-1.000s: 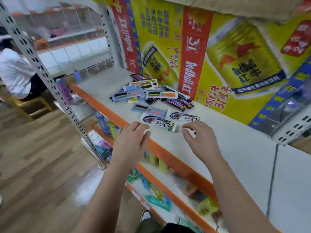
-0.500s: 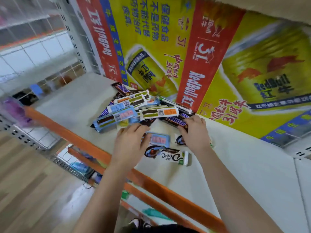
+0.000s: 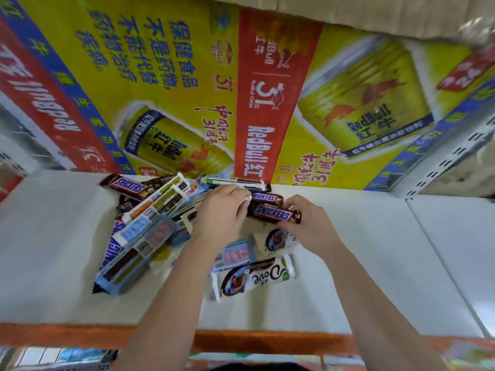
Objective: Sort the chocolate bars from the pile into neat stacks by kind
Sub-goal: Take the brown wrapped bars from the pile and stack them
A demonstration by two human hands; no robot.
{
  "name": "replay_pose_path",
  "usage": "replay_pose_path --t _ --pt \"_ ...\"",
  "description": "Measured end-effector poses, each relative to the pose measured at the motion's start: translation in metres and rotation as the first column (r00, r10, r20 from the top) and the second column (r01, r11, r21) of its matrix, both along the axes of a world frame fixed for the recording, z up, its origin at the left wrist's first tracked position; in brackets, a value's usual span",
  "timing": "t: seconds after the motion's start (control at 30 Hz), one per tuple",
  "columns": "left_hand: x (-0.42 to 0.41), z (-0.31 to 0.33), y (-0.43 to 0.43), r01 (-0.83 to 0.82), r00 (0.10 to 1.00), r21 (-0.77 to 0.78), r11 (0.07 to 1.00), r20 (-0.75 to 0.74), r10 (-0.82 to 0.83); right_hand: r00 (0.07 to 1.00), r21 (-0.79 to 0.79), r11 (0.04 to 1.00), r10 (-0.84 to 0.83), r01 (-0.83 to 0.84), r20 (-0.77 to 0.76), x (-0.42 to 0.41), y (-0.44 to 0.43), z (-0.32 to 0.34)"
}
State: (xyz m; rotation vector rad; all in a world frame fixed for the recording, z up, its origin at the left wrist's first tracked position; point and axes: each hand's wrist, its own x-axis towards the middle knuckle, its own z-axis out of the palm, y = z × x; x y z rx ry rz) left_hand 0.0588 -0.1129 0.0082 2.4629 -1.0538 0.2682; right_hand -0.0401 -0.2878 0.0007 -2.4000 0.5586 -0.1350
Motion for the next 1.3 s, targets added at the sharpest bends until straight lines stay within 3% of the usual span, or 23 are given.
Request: replay_pose_path --t 0.1,0.23,0.3,0.47,0.67,0.77,0.87,0.97,1.07,1.17,1.3 --pt "0.015 -0.005 -0.02 0.055 0.999 0.038 0.998 -0.004 -0.054 0.983 0.066 0.992 -0.118 0.11 0.138 -0.018 -0.012 0.005" --pt "0.024 -0.014 -0.043 0.143 0.99 0.163 0.976 -0.033 -0.139 0.951 0.255 0.944 -0.257 0.209 0.171 -0.037 -0.028 0.004" --pt "0.025 -0.016 -0.048 0.129 0.992 0.204 0.97 -0.016 -0.129 0.939 0.38 0.9 -0.296 0.214 0.173 -0.043 -0.033 0.001" --pt "0.022 -0.018 -0.051 0.094 0.995 0.297 0.95 -0.01 -0.095 0.924 0.517 0.828 -0.345 0.216 0.166 -0.05 -0.032 -0.004" --pt "0.021 -0.007 -0.048 0.109 0.994 0.396 0.912 -0.059 -0.093 0.908 0.573 0.8 -0.357 0.178 0.217 -0.054 -0.026 -0.002" --pt "0.013 -0.006 -0.039 0.096 0.995 0.328 0.94 -0.031 -0.091 0.919 0.639 0.764 -0.31 0.087 0.245 -0.056 -0.023 0.004" --pt "0.009 -0.007 -0.027 0.09 0.995 0.116 0.989 -0.044 -0.086 0.951 0.72 0.693 -0.233 0.016 0.204 -0.058 -0.019 0.008" --pt "0.003 -0.001 -0.011 0.061 0.963 -0.182 0.981 -0.248 -0.105 0.946 0.7 0.713 -0.258 0.049 0.196 -0.058 -0.008 0.014" --pt "-0.001 0.004 0.004 -0.022 0.872 -0.349 0.937 -0.466 -0.154 0.921 0.627 0.769 -0.325 0.124 0.216 -0.059 0.001 0.016" --pt "-0.006 0.006 0.015 -0.045 0.787 -0.445 0.894 -0.567 -0.243 0.892 0.677 0.718 -0.4 0.162 0.212 -0.062 0.008 0.022" --pt "-0.016 0.004 0.02 -0.04 0.748 -0.46 0.887 -0.602 -0.278 0.874 0.729 0.661 -0.447 0.179 0.192 -0.071 0.016 0.023"
